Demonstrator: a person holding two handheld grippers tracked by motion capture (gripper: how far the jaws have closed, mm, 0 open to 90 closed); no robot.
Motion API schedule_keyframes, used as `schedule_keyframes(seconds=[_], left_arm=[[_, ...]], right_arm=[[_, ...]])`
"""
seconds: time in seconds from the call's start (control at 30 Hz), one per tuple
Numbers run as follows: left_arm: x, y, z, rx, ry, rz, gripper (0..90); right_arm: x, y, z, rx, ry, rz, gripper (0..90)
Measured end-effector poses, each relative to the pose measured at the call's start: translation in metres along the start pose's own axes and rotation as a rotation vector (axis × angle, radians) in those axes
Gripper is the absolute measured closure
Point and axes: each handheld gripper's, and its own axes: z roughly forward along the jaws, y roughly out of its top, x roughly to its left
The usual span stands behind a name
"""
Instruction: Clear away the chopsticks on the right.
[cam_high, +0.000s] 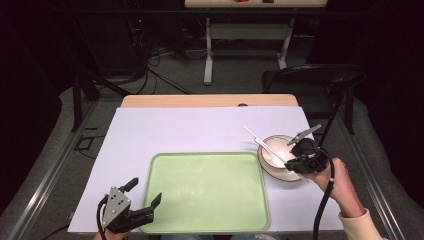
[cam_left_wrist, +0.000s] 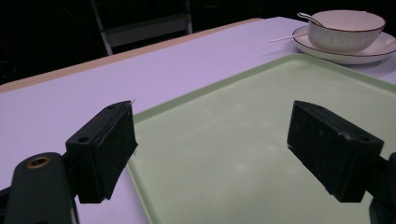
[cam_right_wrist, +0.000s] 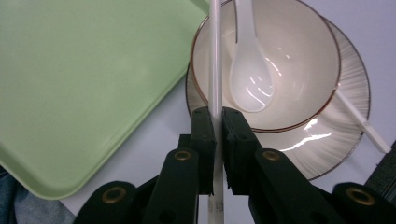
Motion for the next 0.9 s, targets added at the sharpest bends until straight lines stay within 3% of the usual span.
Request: schedule_keyframes(seconds=[0.23, 0.33, 0.5, 0.67, 0.73, 0.9], left_arm=[[0.0, 0.0, 0.0, 0.001, -0.001, 0.001, 15.4], [0.0, 0.0, 0.0, -0.001, -0.003, 0.002, 15.4], [0.0, 0.0, 0.0, -0.003, -0.004, 0.0, 15.4], [0.0, 0.0, 0.0, -0.003, -0.003, 0.0, 15.3], [0.0, 0.0, -0.001, -0.004, -0.003, 0.0, 15.4], [0.0, 0.0, 0.0, -0.003, -0.002, 0.0, 15.4]], right_arm=[[0.017, -0.003, 0.008, 0.017, 0.032, 0.051, 83.9], [0.026, -0.005, 0.014, 0.025, 0.071, 0.079, 83.9], [0.041, -0.007, 0.027, 0.053, 0.092, 0.091, 83.8], [0.048, -0.009, 0.036, 0.064, 0.11, 0.13, 83.8], [0.051, -0.011, 0.04, 0.038, 0.129, 0.156, 83.8], [0.059, -0.013, 0.051, 0.071, 0.15, 0.167, 83.8]])
